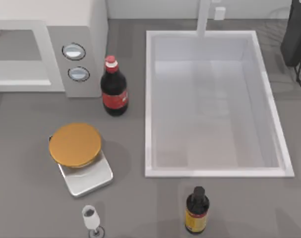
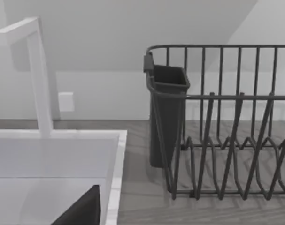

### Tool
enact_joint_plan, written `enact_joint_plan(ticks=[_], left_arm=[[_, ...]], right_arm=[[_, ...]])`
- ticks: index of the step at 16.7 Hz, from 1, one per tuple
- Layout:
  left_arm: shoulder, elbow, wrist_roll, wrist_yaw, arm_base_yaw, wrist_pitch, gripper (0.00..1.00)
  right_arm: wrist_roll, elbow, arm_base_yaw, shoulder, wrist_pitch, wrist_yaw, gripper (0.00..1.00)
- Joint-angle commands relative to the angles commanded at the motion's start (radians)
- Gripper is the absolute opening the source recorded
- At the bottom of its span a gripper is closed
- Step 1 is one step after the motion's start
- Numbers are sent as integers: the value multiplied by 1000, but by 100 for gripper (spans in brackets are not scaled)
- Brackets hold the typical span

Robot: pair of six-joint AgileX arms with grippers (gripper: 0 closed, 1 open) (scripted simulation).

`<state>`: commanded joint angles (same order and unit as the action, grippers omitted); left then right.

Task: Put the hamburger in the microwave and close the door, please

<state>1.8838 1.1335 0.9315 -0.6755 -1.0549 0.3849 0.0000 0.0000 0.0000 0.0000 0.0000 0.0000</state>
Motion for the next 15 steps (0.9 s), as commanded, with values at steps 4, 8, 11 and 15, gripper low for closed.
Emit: enact_joint_plan(ticks=[4, 8, 11, 15], left_arm=[[-6, -1, -2, 0, 5, 2, 0], [-80, -92, -47, 20, 45, -42, 0], [-174, -208, -104, 46, 97, -98, 0], [-287, -348, -173, 76, 159, -166, 0]], right_arm=[[0, 0, 0, 0, 0, 0, 100], [0, 0, 0, 0, 0, 0, 100], [0, 0, 0, 0, 0, 0, 100], [0, 0, 0, 0, 0, 0, 100]])
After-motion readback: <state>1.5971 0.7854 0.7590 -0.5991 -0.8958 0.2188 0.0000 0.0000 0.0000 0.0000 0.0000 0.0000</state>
